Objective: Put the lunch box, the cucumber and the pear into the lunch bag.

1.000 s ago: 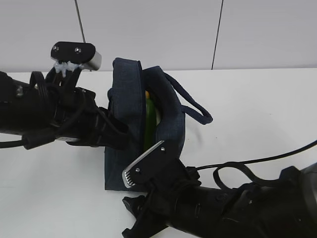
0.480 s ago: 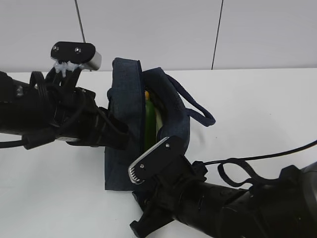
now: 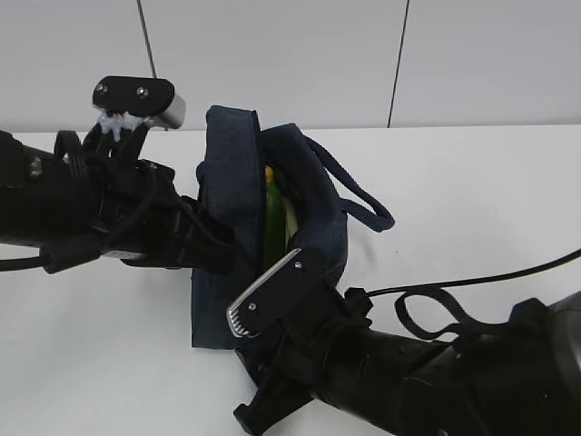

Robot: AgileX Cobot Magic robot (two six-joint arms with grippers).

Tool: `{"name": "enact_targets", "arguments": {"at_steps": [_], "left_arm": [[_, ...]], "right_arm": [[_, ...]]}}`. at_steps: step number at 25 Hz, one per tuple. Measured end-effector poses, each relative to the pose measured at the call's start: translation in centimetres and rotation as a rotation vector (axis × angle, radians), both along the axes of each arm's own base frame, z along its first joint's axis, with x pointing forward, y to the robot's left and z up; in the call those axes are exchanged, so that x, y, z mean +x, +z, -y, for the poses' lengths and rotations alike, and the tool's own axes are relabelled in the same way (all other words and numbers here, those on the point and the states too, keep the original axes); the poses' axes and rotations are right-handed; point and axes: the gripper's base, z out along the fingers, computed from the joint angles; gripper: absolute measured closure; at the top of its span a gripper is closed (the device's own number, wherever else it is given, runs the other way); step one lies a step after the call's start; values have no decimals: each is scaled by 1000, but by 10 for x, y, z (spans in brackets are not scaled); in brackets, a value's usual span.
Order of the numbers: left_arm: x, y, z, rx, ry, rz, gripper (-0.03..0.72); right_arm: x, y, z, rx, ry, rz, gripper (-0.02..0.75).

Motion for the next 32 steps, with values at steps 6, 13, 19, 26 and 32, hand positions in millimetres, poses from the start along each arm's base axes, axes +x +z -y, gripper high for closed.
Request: {"name": "enact_targets", "arguments": {"at_steps": [6, 13, 19, 26, 32], "left_arm": [[0, 0, 0, 0, 1, 1, 685], [0, 0, 0, 0, 1, 1, 685], [0, 0, 0, 0, 1, 2, 685], [1, 0, 0, -2, 7, 8, 685], [1, 1, 0, -3, 8, 9, 685]], "right_arm": [[4, 6, -9, -1, 42, 9, 315], [5, 4, -12, -14, 50, -18, 315], [6, 3, -12, 2, 10, -40, 315], [7, 3, -11, 13, -18, -53, 372], [7, 3, -11, 13, -19, -54, 473]]}}
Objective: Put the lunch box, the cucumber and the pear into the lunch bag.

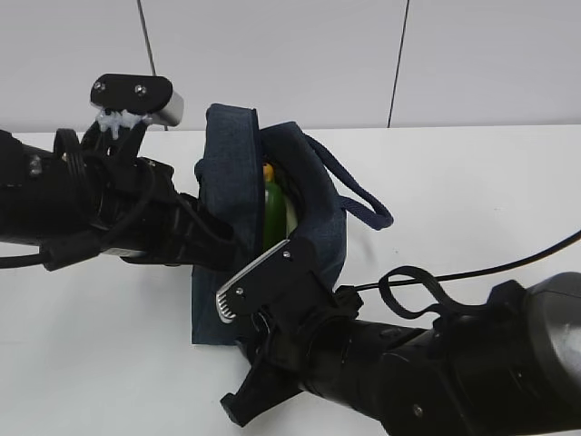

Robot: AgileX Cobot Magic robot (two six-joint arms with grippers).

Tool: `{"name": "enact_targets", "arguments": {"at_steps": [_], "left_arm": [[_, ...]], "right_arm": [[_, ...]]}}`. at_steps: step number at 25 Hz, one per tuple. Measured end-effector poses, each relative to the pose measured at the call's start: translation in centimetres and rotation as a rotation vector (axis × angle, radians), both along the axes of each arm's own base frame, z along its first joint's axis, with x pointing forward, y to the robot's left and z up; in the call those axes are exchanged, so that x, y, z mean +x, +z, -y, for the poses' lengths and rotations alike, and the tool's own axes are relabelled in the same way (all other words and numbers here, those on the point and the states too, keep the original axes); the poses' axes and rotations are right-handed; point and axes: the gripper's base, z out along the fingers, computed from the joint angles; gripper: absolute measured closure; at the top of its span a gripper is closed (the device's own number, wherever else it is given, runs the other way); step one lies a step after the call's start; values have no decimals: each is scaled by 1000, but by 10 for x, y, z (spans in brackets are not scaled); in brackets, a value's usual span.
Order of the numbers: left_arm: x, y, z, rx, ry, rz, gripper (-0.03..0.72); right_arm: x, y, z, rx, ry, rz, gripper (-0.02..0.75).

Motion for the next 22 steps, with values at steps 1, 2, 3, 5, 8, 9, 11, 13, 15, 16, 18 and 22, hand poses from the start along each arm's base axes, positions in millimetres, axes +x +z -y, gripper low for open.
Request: {"name": "enact_targets", "arguments": {"at_steps": [1, 2, 3, 5, 8, 9, 11, 13, 15, 16, 18, 22], "left_arm": [[0, 0, 0, 0, 0, 0, 685], [0, 0, 0, 0, 0, 0, 685], [0, 0, 0, 0, 0, 1, 685], [0, 0, 0, 0, 0, 1, 685], [0, 0, 0, 0, 2, 2, 685], [0, 0, 0, 0, 2, 2, 685], [0, 0, 0, 0, 2, 2, 685], [0, 0, 0, 0, 2, 3, 685], [0, 0, 0, 0, 2, 3, 685], [0, 0, 0, -1, 3, 4, 685], [0, 0, 0, -1, 3, 4, 685], [0, 0, 0, -1, 3, 4, 685]], "right_arm": [[0, 0, 0, 1, -2, -1, 479], [0, 0, 0, 2, -5, -2, 489], [0, 0, 0, 3, -9, -4, 496], [1, 1, 1, 16, -32, -2, 502], [2, 1, 1, 23, -45, 4, 505], [2, 1, 1, 19, -43, 7, 505], [3, 1, 2, 16, -45, 9, 505], [3, 1, 2, 9, -48, 13, 505], [3, 1, 3, -4, -52, 20, 505], [4, 1, 4, -11, -56, 24, 505], [4, 1, 5, -21, -60, 29, 505], [4, 3, 5, -20, -68, 33, 505]]}}
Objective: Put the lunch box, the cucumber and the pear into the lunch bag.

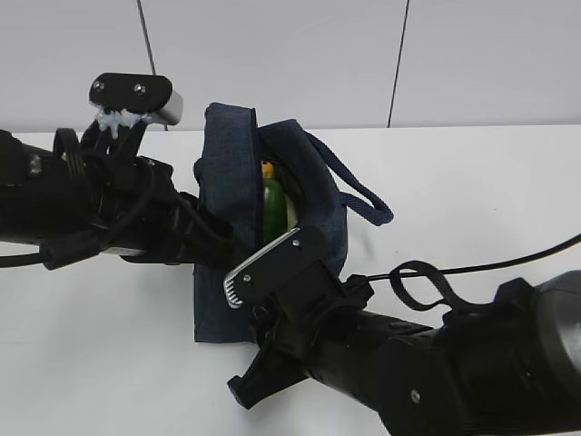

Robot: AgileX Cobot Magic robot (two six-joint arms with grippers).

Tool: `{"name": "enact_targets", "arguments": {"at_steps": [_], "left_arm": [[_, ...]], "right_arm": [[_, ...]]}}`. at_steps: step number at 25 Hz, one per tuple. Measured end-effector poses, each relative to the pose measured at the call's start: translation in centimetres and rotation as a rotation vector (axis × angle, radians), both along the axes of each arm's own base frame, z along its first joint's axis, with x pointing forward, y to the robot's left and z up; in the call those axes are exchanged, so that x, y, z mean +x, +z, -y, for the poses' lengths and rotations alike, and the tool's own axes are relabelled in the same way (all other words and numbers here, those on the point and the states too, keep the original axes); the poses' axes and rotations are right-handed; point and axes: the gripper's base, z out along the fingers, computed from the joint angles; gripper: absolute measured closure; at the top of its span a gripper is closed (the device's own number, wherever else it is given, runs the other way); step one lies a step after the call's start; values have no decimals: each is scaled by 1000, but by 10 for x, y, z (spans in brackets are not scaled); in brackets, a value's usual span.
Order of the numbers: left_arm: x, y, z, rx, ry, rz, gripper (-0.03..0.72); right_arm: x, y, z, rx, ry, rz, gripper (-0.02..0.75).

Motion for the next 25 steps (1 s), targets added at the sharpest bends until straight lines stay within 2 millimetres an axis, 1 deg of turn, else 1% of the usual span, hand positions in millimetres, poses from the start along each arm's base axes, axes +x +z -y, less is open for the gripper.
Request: {"name": "enact_targets", "arguments": {"at_steps": [6, 9, 15, 25], "left_arm": [[0, 0, 0, -1, 2, 1, 685], [0, 0, 0, -1, 2, 1, 685], [0, 0, 0, -1, 2, 1, 685], [0, 0, 0, -1, 2, 1, 685]], "right_arm": [[0, 12, 1, 15, 4, 29, 506], [0, 11, 2, 3, -4, 25, 516], [0, 11, 4, -20, -12, 25, 577], [-1, 9, 3, -30, 2, 6, 590]]}}
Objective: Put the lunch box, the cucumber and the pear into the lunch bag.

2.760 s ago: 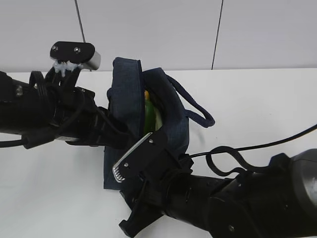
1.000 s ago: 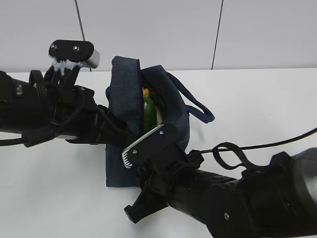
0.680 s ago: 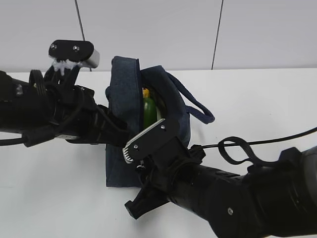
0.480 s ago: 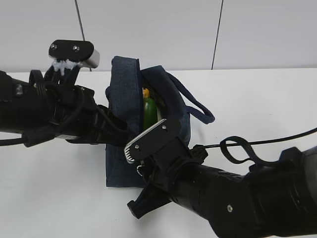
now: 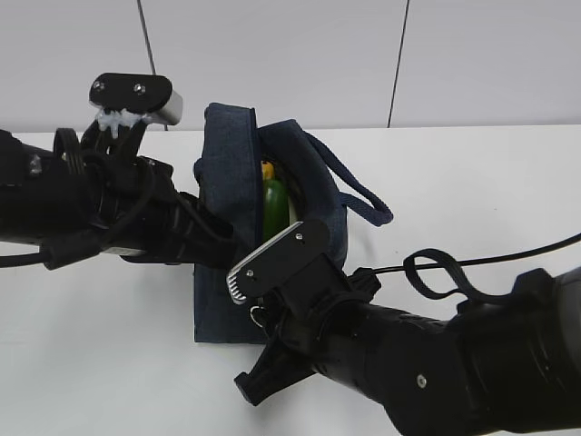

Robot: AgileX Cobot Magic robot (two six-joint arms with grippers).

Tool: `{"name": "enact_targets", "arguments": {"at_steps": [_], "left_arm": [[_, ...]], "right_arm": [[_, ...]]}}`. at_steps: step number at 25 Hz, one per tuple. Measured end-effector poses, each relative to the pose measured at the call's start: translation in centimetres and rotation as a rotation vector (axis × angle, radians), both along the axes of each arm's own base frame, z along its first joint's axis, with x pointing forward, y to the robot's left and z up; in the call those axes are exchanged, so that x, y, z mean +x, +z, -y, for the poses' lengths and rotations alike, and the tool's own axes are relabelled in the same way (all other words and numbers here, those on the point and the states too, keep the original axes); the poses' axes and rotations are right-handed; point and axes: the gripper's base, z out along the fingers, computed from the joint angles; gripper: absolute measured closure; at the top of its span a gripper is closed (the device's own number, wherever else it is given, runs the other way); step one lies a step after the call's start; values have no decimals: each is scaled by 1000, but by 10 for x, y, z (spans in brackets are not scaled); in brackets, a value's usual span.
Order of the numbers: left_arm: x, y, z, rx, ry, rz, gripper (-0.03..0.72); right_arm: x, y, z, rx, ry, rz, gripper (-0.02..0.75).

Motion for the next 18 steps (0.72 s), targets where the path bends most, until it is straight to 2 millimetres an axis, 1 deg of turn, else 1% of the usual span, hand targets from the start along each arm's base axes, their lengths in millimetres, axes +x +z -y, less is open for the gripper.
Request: {"name": "enact_targets", "arguments": {"at_steps": [18], "left_arm": [[0, 0, 0, 0, 0, 0, 685]], "right_arm": [[-2, -1, -1, -13, 26, -10, 592]]}}
